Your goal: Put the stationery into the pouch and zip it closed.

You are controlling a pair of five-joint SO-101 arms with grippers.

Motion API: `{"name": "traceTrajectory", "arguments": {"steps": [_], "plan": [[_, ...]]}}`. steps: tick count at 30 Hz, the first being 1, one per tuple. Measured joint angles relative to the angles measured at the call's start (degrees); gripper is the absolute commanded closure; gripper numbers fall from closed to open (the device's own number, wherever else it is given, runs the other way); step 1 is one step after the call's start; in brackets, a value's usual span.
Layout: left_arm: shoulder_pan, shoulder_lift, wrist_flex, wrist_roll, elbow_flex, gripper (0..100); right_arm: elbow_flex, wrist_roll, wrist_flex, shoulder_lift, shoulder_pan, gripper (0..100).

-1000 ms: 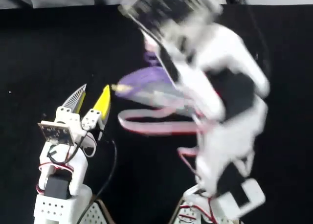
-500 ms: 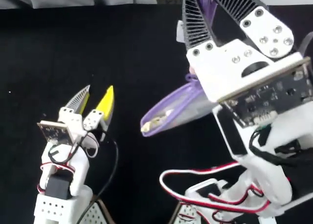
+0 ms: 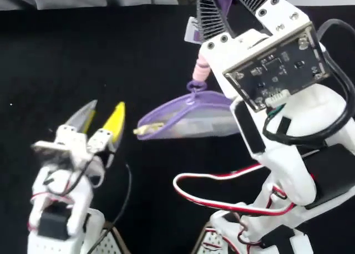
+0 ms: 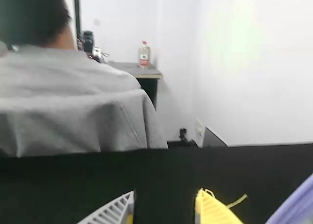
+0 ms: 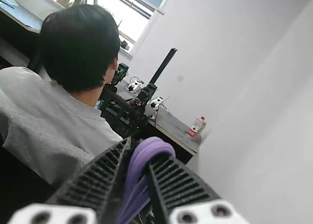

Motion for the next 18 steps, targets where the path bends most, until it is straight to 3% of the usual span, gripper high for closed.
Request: {"name": "traceTrajectory", "arguments": {"steps": [4,8,12,18], "plan": [[-3.34,-0.88,9.93,0.35,-11.52,79,0.00,0.00,0.00,-0.26,0.00,98.7],[-3.43,-0.97,20.04,5.54,-20.92,79,0.00,0.00,1.32,-0.35,0.00,98.7],[2.37,0.62,25.76,7.47,-26.64,79,0.00,0.00,1.67,-0.35,0.00,98.7],[5.10,20.75,30.42,9.85,-35.52,79,0.00,0.00,1.67,-0.35,0.00,98.7]]}}
